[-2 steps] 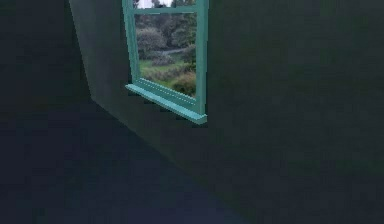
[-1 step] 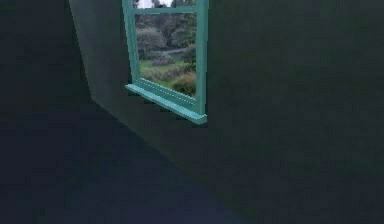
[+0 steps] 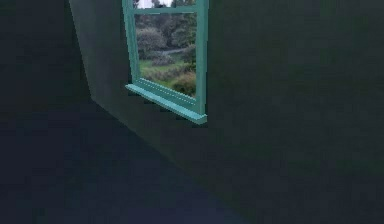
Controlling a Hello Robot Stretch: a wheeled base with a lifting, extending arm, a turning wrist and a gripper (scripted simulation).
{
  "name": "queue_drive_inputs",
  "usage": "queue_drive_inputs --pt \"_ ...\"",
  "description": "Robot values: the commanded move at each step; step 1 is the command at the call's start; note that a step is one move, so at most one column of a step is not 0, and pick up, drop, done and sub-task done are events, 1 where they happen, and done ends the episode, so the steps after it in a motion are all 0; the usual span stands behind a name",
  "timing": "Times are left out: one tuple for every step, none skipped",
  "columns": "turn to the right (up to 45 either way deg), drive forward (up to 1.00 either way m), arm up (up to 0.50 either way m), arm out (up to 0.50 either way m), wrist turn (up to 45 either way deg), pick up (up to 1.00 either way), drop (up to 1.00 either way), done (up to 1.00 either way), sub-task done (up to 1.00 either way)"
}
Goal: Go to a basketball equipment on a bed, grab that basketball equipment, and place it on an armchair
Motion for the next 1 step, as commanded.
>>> queue_drive_inputs --pt "0.0 0.0 0.0 0.0 -45.0 0.0 0.0 0.0 0.0"
